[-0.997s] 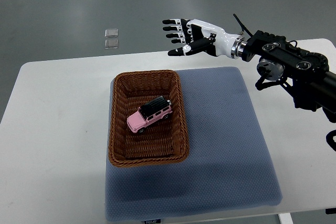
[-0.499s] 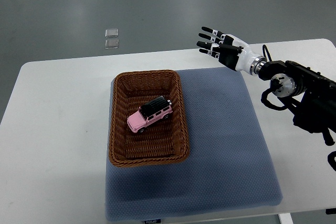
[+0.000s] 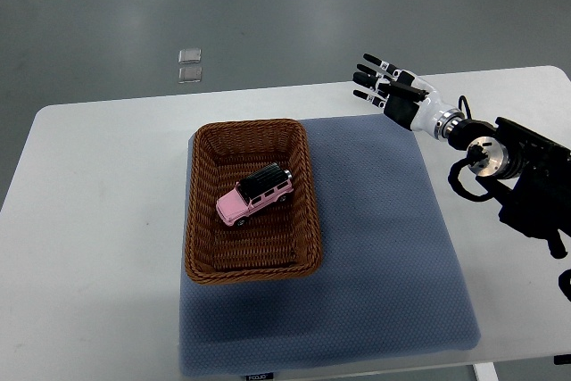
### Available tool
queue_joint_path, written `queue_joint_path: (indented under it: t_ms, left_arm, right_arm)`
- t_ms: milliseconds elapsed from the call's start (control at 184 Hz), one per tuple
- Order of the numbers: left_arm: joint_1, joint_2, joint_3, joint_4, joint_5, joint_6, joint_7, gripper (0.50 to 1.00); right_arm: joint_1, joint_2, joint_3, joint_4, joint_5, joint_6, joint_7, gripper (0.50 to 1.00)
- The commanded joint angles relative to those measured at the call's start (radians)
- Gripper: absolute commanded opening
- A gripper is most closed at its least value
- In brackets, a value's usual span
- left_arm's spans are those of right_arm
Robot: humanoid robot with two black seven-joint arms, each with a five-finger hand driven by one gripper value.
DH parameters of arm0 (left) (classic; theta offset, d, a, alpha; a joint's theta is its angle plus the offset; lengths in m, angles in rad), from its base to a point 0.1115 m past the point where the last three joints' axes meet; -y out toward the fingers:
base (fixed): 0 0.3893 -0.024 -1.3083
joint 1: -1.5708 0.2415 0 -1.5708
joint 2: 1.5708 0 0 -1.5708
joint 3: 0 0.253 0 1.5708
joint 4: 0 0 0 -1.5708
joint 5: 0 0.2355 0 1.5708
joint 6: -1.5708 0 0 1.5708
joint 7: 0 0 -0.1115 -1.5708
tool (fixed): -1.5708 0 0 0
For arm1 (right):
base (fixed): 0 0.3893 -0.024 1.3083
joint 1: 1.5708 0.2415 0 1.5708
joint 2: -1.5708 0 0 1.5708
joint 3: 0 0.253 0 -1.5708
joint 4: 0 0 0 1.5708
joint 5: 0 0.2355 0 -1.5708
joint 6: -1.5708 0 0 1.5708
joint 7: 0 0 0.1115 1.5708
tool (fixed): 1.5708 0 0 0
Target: Place pink car in brown basket
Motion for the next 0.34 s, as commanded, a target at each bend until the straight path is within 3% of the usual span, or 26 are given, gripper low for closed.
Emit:
queue_joint_path:
  t_ms: [0, 331]
  left_arm:
    - [0.0, 0.0, 0.0, 0.0, 0.0, 0.0, 0.0, 1.0]
    - [0.0, 0.0, 0.0, 0.0, 0.0, 0.0, 0.0, 1.0]
  right_arm:
    - [0.0, -0.003, 0.0, 0.0, 0.001, 0.003, -0.001, 0.919]
    - [-0.005, -0.007, 0.001, 0.0, 0.001, 0.001, -0.001, 0.919]
